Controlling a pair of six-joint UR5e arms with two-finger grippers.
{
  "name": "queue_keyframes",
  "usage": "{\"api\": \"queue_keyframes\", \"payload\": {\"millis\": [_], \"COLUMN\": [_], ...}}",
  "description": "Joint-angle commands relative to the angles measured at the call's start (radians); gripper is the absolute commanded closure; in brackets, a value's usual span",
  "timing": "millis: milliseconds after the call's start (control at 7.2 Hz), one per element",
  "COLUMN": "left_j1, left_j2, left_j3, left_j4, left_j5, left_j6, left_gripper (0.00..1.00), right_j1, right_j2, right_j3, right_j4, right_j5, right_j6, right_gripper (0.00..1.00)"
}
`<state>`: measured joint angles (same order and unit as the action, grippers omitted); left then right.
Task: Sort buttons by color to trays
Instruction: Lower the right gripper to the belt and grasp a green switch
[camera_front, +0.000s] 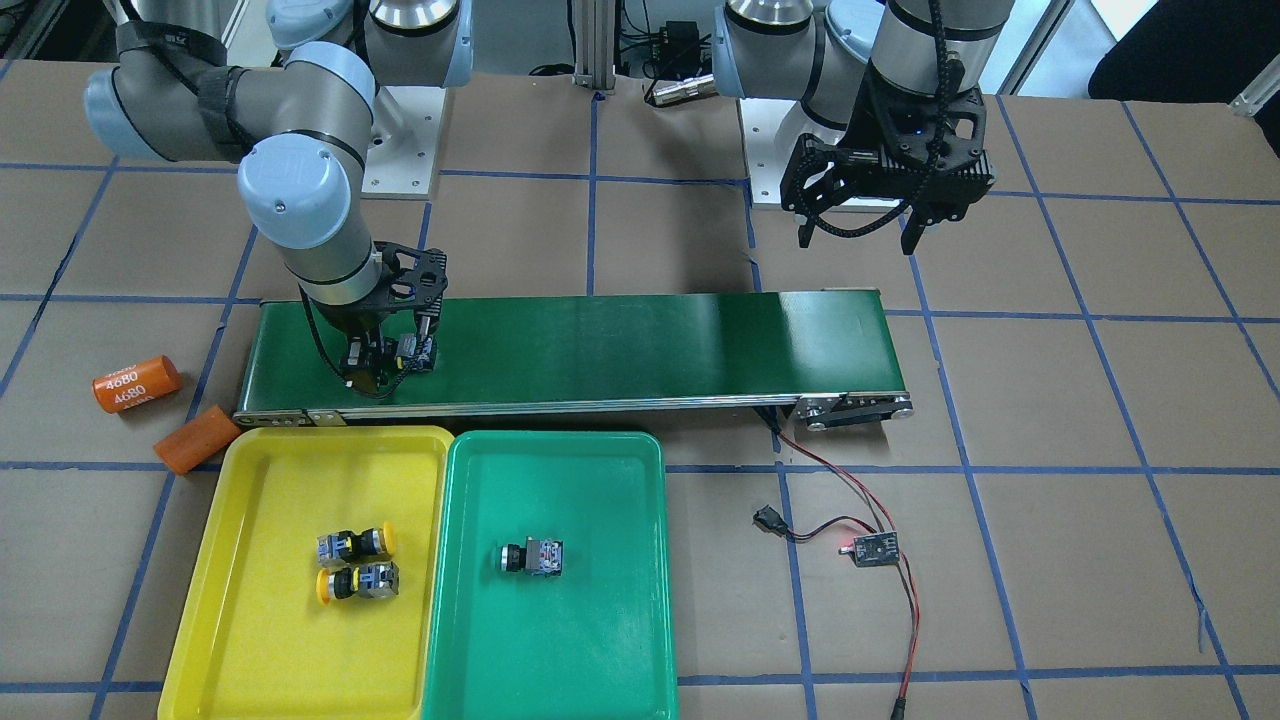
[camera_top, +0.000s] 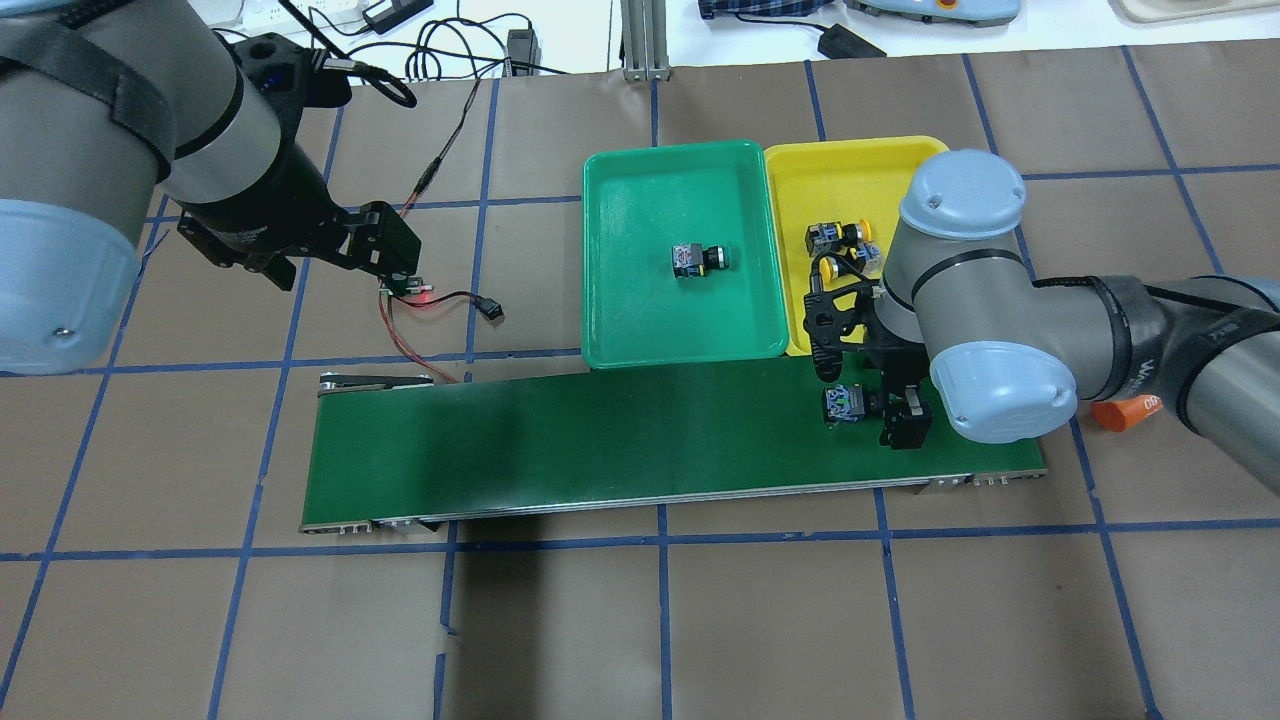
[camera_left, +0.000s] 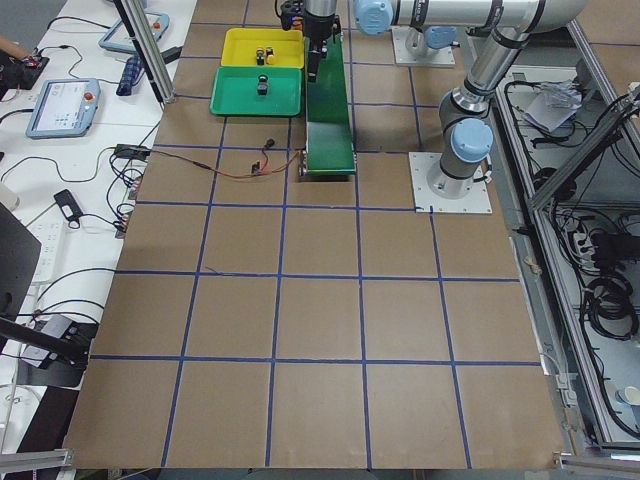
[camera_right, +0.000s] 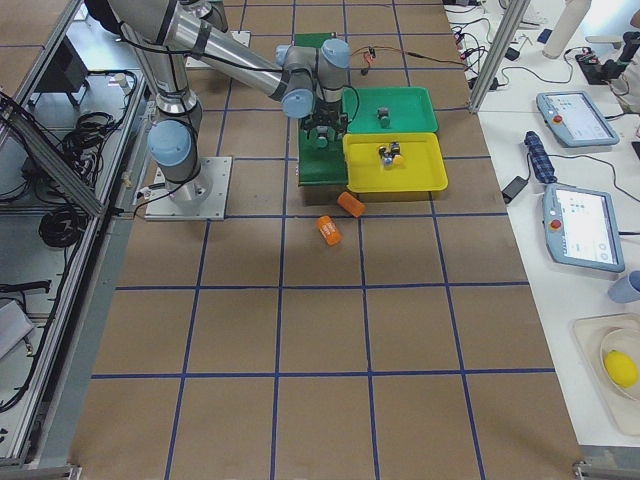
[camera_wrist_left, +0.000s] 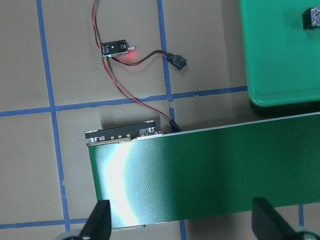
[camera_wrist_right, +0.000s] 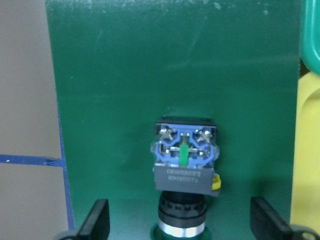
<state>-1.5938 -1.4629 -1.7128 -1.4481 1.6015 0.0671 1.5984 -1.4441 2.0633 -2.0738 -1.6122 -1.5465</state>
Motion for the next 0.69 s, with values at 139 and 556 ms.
{"api": "queue_keyframes", "payload": {"millis": [139,556], "left_j1": [0.000,-0.002], "left_j2": [-0.001,-0.001], "left_j3": [0.001,0.001], "left_j4": [0.002,0.002], "left_j5": [0.000,0.000], "left_j6": [0.000,0.000], "left_gripper": [0.00,0.00], "right_j1": [-0.002,-0.002], "right_j2": [0.005,0.004], "right_j3": [-0.005,-0.011], "right_j4": [-0.002,0.000], "right_j5": [-0.021,-0.113], "right_j6": [-0.003,-0.003], "right_gripper": [0.37,0.77]}}
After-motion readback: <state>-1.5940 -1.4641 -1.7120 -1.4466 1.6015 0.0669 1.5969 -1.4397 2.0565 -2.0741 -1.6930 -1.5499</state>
